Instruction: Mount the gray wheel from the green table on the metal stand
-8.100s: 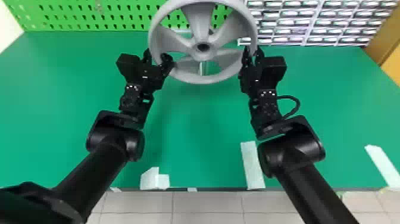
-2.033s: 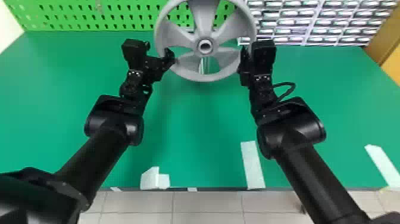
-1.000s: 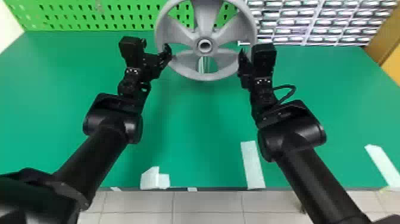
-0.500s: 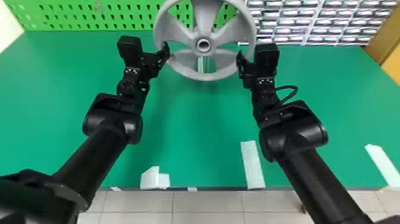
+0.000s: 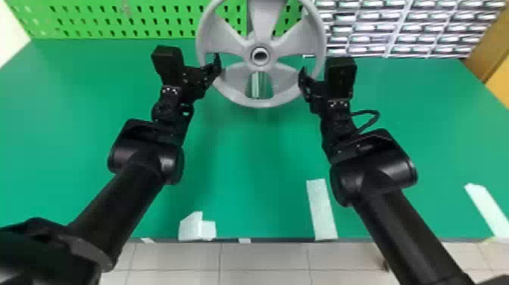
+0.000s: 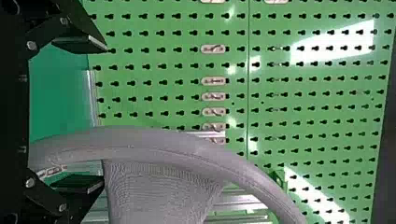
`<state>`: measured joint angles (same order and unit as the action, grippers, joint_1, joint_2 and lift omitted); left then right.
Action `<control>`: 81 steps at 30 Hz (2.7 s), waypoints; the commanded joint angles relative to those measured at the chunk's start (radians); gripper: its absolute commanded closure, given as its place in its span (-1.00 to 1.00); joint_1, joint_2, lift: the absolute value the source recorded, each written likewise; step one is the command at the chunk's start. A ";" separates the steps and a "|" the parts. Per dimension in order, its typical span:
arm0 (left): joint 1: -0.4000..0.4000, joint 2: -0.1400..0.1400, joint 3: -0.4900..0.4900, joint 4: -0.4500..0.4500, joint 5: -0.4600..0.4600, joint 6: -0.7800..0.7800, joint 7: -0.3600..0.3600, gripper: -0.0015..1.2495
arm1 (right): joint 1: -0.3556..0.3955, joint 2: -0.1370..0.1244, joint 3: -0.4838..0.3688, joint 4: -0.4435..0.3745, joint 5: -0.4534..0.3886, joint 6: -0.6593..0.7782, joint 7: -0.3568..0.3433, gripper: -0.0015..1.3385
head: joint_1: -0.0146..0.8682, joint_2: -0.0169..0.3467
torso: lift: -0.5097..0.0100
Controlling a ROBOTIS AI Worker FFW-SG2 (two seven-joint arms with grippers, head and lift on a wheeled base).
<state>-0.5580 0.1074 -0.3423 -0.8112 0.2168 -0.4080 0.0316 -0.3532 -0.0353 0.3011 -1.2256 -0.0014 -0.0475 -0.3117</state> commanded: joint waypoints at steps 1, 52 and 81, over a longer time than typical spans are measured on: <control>0.003 0.000 -0.003 -0.009 -0.010 0.001 -0.002 -0.62 | 0.000 0.000 0.000 0.000 0.000 0.000 0.000 -0.49 | 1.00 -0.62 | 0.58; 0.184 0.028 0.082 -0.307 -0.036 0.086 -0.006 -0.65 | 0.060 -0.006 0.001 -0.087 -0.002 0.000 0.000 -0.72 | 1.00 -0.62 | 0.58; 0.440 0.038 0.215 -0.618 -0.042 0.184 -0.007 -0.65 | 0.157 -0.026 -0.005 -0.199 -0.008 -0.031 0.014 -0.73 | 1.00 -0.62 | 0.58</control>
<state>-0.1521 0.1462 -0.1490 -1.3967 0.1773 -0.2382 0.0246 -0.2104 -0.0569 0.2962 -1.4158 -0.0059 -0.0654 -0.3094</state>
